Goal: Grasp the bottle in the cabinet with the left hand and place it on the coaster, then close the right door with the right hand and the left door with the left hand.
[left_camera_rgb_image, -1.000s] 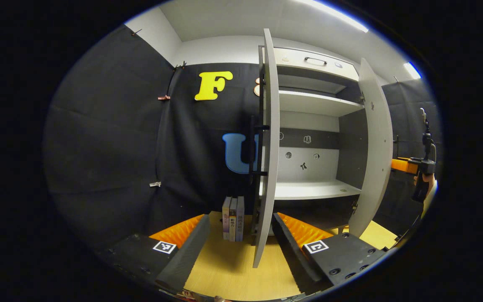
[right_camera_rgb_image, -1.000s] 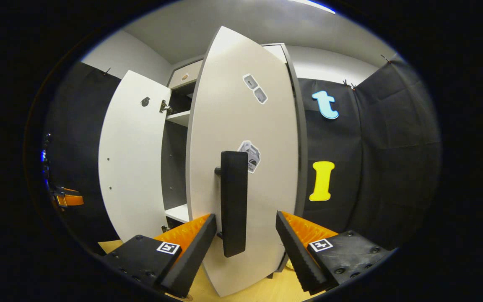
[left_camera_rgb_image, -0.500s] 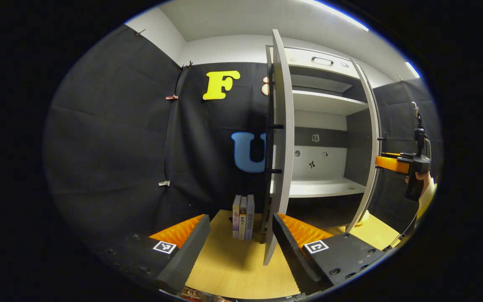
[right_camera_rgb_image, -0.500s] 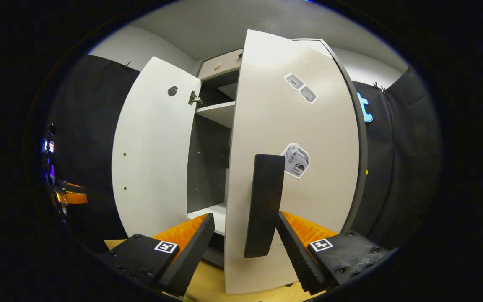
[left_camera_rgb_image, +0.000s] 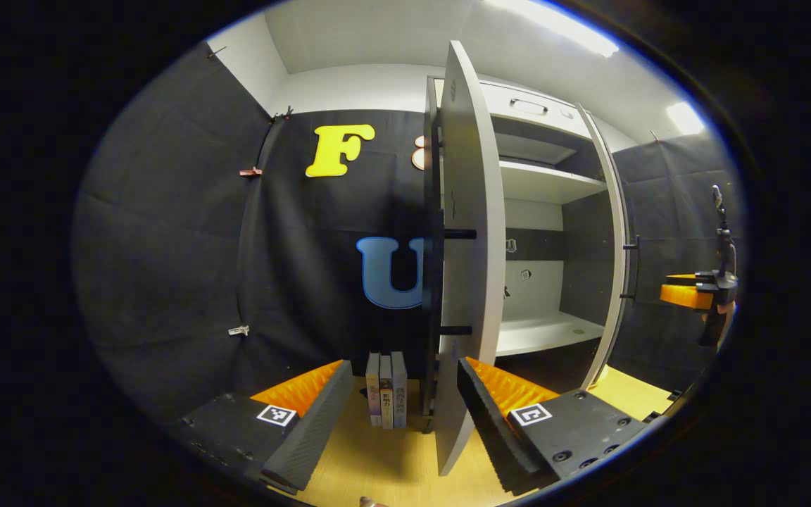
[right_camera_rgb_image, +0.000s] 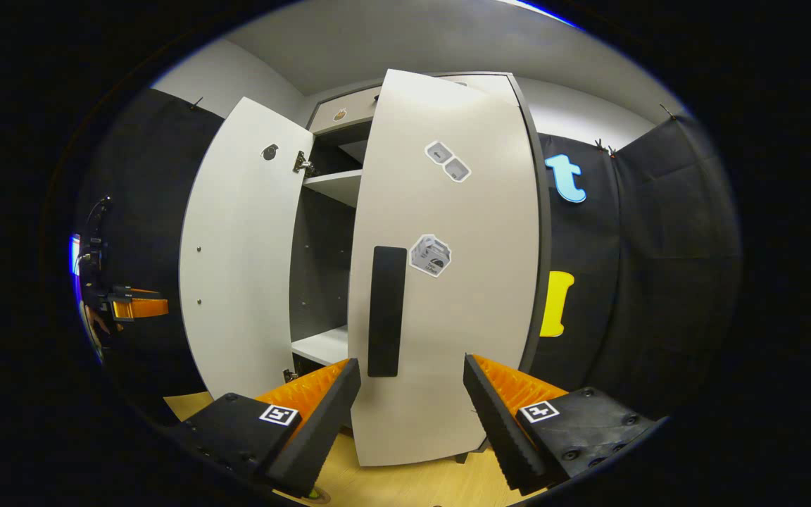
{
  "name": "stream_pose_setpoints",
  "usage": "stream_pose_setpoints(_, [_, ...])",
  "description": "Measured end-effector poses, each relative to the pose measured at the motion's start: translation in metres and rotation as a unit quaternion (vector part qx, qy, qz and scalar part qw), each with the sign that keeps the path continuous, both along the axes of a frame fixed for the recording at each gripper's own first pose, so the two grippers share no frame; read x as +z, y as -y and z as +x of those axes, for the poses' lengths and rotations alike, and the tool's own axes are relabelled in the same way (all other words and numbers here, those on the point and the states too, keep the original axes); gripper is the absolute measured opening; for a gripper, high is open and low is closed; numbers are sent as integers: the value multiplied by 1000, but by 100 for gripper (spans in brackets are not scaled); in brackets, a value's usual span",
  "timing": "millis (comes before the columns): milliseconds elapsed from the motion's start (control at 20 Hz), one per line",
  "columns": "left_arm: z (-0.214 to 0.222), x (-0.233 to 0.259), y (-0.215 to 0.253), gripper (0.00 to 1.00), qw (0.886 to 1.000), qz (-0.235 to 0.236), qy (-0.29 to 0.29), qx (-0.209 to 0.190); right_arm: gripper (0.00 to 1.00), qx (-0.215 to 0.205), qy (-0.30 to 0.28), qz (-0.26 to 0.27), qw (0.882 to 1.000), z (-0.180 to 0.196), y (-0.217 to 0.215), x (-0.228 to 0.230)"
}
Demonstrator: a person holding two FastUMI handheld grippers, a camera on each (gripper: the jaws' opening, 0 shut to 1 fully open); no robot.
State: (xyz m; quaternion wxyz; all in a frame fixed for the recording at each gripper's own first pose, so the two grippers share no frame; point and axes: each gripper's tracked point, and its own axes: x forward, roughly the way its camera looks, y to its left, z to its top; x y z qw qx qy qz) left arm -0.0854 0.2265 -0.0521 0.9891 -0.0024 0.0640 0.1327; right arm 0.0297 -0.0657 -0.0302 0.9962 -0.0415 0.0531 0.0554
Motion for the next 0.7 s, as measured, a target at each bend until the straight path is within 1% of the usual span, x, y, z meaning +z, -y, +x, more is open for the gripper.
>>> stream_pose_setpoints(200, [22,7,8,95,999,-11,10,-43,98,-36,-4,3,999,-20,14,-1])
stream_pose_setpoints(300, [23,7,6,94,999,-5,11,-48,98,-47,-4,1,999,-26,17,-1])
stream_pose_setpoints(350, [24,6,7,94,999,-11,11,-51,98,-51,-5,1,999,-28,18,-2])
stream_pose_setpoints(500, [27,5,10,95,997,-27,11,-68,98,-56,-16,-1,998,-31,14,-9])
stream_pose_setpoints(550, [27,7,10,97,997,-27,13,-73,98,-55,-19,-3,998,-32,12,-10])
stream_pose_setpoints(600, [29,7,10,94,997,-25,13,-78,98,-54,-22,-4,998,-33,10,-12])
stream_pose_setpoints(700, [30,9,13,95,996,-22,12,-84,98,-46,-26,-4,999,-34,4,-14])
